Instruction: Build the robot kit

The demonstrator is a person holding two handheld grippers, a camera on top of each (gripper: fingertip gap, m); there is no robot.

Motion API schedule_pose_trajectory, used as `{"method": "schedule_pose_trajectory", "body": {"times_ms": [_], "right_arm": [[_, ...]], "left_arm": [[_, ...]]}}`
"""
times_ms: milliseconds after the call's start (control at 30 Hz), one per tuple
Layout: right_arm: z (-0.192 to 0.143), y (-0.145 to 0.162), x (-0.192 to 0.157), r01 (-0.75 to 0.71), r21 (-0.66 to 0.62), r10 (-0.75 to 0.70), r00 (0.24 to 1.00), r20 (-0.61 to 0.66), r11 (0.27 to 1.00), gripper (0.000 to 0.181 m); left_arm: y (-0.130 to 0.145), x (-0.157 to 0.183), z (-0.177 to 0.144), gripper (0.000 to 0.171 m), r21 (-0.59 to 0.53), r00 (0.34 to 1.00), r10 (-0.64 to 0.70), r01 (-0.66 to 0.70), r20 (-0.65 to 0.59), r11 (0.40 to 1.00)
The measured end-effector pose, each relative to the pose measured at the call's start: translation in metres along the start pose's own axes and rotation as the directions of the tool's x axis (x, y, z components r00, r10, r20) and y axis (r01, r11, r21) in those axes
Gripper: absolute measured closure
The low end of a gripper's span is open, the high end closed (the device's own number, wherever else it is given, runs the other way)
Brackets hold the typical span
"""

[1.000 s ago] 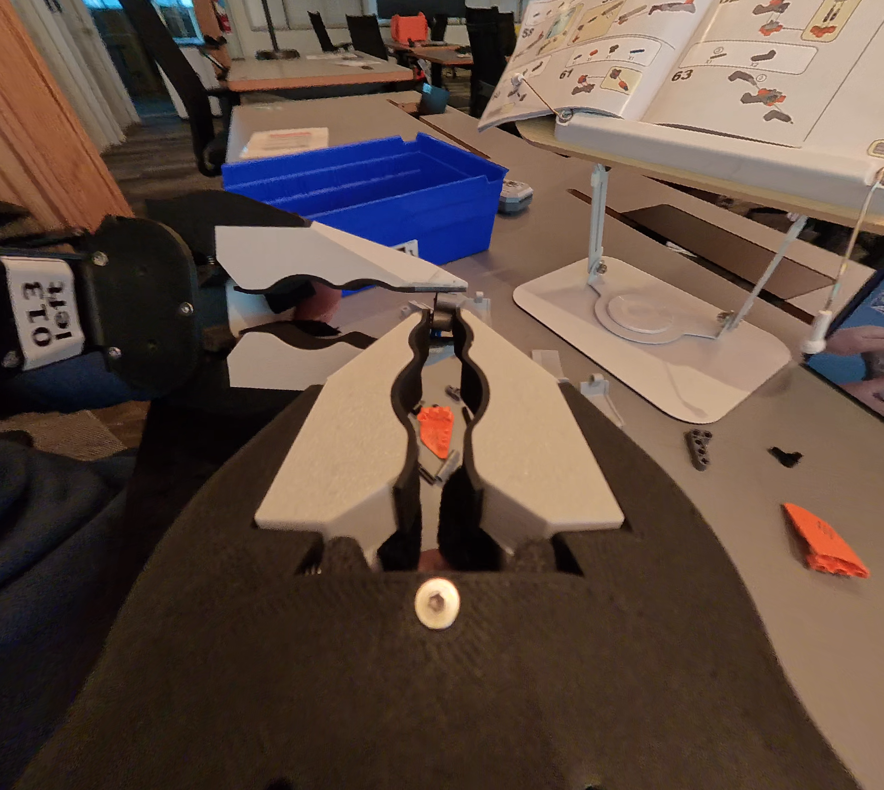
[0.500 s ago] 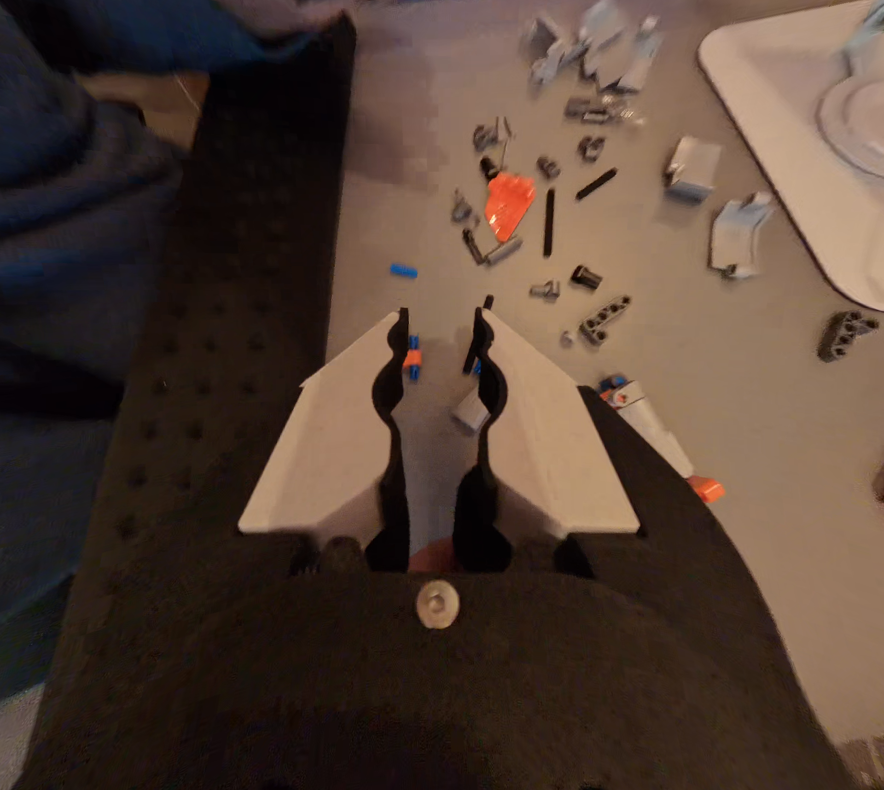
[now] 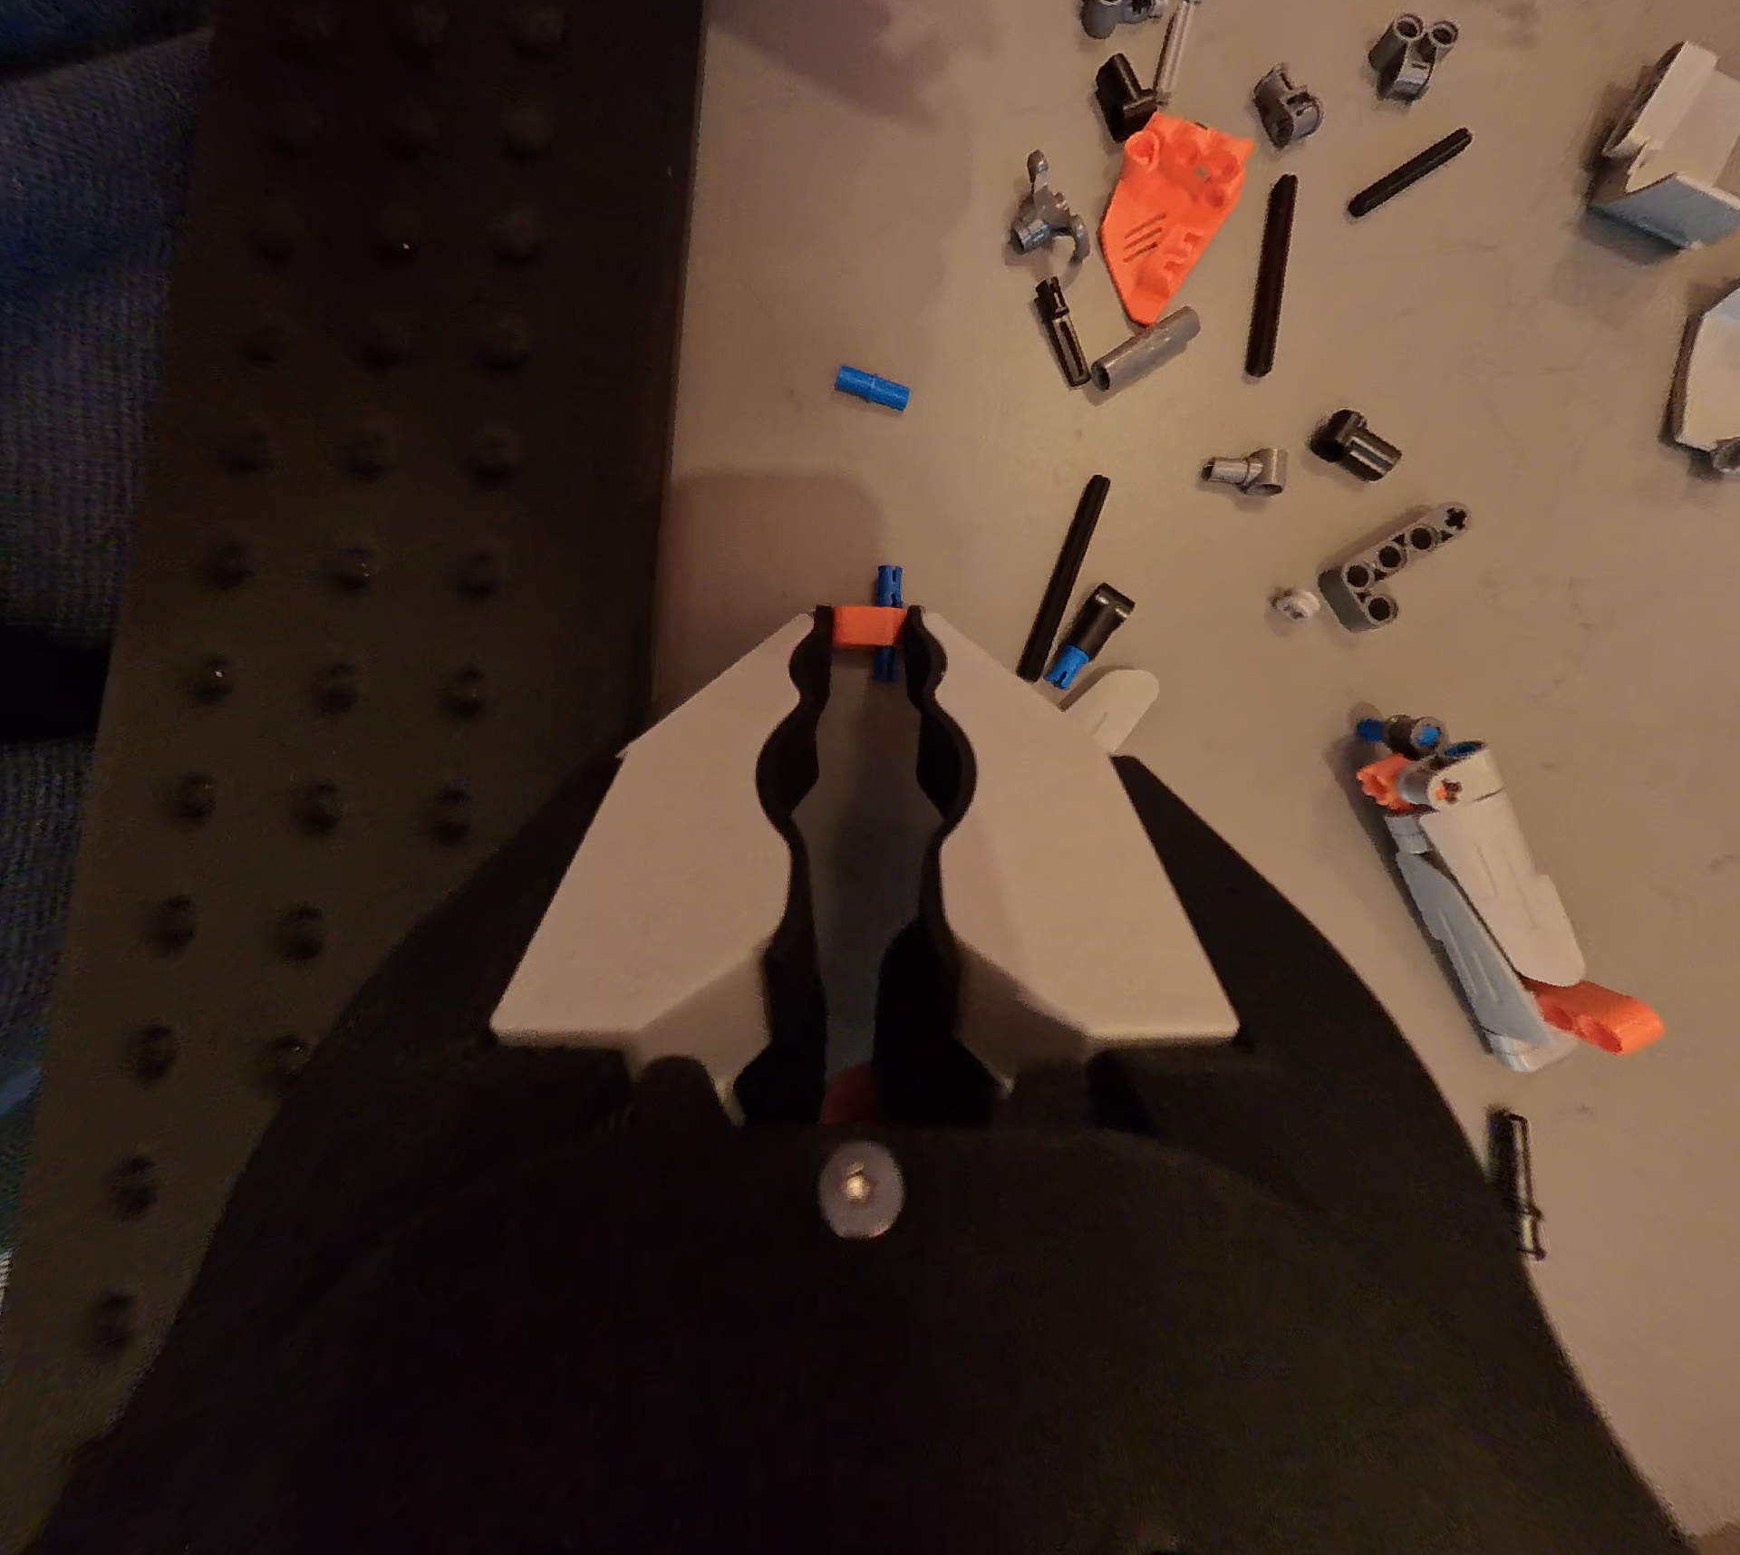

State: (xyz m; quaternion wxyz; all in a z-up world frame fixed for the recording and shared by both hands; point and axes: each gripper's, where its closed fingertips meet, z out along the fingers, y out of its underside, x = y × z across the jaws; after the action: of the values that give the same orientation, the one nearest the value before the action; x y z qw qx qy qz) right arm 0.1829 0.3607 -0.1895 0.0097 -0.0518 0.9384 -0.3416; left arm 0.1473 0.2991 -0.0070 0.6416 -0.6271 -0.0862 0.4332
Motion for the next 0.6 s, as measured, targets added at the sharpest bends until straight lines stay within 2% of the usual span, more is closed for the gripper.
{"method": "schedule_pose_trajectory", "body": {"times_ms": [100,167,300,367,500,600], "right_arm": [[-0.008,-0.01,0.007,0.033,0.054,-0.03,0.998,-0.049,0.998,0.168],[-0.026,-0.032,0.017,0.072,0.152,-0.055,0.992,-0.118,0.986,0.168],[-0.075,-0.085,0.026,0.22,0.358,-0.128,0.956,-0.262,0.907,0.168],[-0.091,-0.103,0.026,0.274,0.4,-0.154,0.939,-0.306,0.875,0.168],[-0.102,-0.127,0.026,0.409,0.403,-0.238,0.881,-0.409,0.819,0.168],[-0.101,-0.131,0.026,0.475,0.35,-0.299,0.84,-0.452,0.807,0.168]], "left_arm": [[0.0,0.002,0.0,0.154,0.012,0.997,-0.072,0.073,-0.041,0.997],[0.0,0.004,0.001,0.154,0.024,0.986,-0.145,0.148,-0.085,0.989],[-0.002,0.012,0.002,0.155,0.036,0.937,-0.295,0.307,-0.189,0.951],[-0.003,0.016,0.004,0.155,0.035,0.911,-0.341,0.358,-0.234,0.933],[-0.002,0.026,0.008,0.155,0.002,0.871,-0.395,0.414,-0.291,0.91],[-0.001,0.03,0.009,0.154,-0.011,0.865,-0.399,0.416,-0.304,0.909]]}}
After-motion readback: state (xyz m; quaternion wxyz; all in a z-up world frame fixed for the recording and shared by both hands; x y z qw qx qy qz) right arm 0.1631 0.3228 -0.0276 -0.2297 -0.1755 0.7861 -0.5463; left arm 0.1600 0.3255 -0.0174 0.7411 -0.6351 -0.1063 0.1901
